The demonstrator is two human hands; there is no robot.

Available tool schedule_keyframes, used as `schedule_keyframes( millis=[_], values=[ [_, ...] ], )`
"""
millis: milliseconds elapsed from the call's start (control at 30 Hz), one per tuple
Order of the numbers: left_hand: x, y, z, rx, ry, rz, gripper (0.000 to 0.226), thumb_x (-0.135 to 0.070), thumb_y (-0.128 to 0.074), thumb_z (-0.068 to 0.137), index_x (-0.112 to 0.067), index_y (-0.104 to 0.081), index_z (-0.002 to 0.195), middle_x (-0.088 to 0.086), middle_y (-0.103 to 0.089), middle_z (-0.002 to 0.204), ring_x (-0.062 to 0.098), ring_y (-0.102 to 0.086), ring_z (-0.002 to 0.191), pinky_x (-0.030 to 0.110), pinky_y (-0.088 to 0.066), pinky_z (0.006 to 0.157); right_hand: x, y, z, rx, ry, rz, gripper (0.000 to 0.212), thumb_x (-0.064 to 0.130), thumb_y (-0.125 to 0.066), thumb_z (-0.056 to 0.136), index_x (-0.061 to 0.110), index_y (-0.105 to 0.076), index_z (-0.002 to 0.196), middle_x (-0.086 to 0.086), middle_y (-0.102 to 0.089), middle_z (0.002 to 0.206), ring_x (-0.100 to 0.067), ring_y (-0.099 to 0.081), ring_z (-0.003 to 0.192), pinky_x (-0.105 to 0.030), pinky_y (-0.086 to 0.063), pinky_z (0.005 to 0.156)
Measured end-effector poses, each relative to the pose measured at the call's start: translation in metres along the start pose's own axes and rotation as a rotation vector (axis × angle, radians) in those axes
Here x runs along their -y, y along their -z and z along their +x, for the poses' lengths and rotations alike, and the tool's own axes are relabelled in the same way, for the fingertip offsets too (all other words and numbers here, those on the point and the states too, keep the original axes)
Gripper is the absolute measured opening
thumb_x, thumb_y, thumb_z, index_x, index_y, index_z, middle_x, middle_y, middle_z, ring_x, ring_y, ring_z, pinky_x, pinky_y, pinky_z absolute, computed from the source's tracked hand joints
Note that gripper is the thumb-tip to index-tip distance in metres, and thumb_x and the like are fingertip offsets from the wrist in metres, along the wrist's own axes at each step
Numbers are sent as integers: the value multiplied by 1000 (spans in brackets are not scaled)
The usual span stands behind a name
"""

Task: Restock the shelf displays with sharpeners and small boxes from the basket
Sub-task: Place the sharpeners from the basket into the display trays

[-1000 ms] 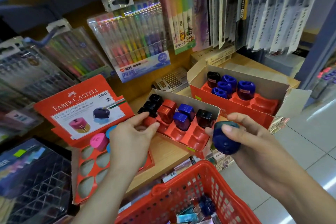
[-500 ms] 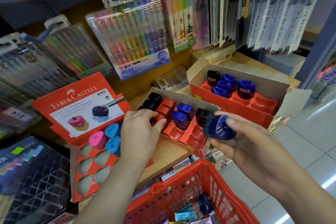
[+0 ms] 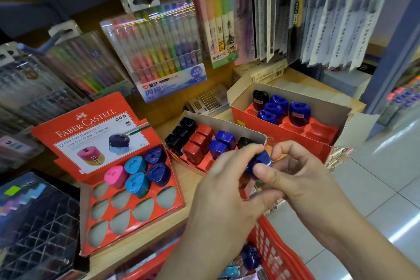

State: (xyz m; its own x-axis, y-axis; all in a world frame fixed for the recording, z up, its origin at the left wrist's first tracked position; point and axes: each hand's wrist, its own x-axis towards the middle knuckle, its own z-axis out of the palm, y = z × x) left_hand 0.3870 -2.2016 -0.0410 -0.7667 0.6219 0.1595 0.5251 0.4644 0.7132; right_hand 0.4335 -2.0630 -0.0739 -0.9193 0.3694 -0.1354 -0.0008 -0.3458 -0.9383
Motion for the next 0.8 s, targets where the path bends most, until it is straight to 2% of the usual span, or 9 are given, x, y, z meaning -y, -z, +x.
schedule_keyframes(
  millis=[67,200,367,467,533,600,633,700,800],
  values=[
    [-4,0,9,-47,-30,15,54,-41,-77,74,-49,-49,118,-26,-54,108,0,-59,97,26,-54,80,5,3,-1,-1,46,-25,59,51,-88,48,12,-58,81,-16,-64,76,-31,-69,68,-27,-55,60],
    [-15,6,30,-88,46,-128,38,-33,-77,75,-45,-55,103,-22,-61,98,5,-66,82,27,-58,70,18,12,-4,19,78,22,42,46,-77,70,10,-64,89,-17,-69,93,-28,-70,86,-29,-58,72],
    [-1,35,27,-258,143,-263,42,-13,-73,75,-38,-61,107,-17,-68,96,2,-64,87,10,-48,70,26,9,-4,-34,103,-173,14,20,-66,83,24,-71,95,-2,-73,96,-17,-71,84,-27,-59,64],
    [27,64,7,-379,256,-248,44,-1,-70,79,-34,-64,107,-17,-71,95,-2,-64,88,8,-47,72,22,-8,-7,49,179,-377,22,16,-66,88,36,-72,92,11,-72,97,-12,-68,87,-29,-57,70],
    [50,84,-11,-457,335,-242,45,3,-69,80,-34,-64,105,-20,-71,92,-4,-65,82,13,-51,71,13,-26,-11,139,214,-523,24,17,-64,89,39,-70,96,23,-67,97,0,-63,90,-20,-52,72],
    [71,98,-26,-514,391,-235,46,6,-69,80,-35,-64,101,-14,-73,92,-6,-65,75,17,-54,70,2,-47,-16,243,254,-665,24,21,-62,92,39,-66,107,26,-63,97,6,-58,93,-15,-47,75],
    [79,103,-33,-520,402,-223,46,6,-69,79,-35,-63,99,-11,-73,94,-7,-65,74,16,-55,70,-4,-58,-18,305,285,-763,27,24,-60,93,40,-63,114,27,-61,104,5,-55,99,-15,-46,81],
    [91,104,-43,-477,410,-193,43,6,-72,77,-28,-61,101,-9,-68,102,-9,-64,79,10,-52,70,-16,-77,-20,451,328,-980,37,29,-53,97,42,-50,131,26,-47,132,3,-43,120,-12,-34,100],
    [100,94,-52,-375,400,-197,43,9,-73,75,-17,-57,104,-8,-63,105,-12,-61,85,6,-47,71,-37,-95,-18,560,341,-1193,51,30,-45,100,39,-29,147,12,-25,156,-9,-20,141,-12,-14,107]
  ],
)
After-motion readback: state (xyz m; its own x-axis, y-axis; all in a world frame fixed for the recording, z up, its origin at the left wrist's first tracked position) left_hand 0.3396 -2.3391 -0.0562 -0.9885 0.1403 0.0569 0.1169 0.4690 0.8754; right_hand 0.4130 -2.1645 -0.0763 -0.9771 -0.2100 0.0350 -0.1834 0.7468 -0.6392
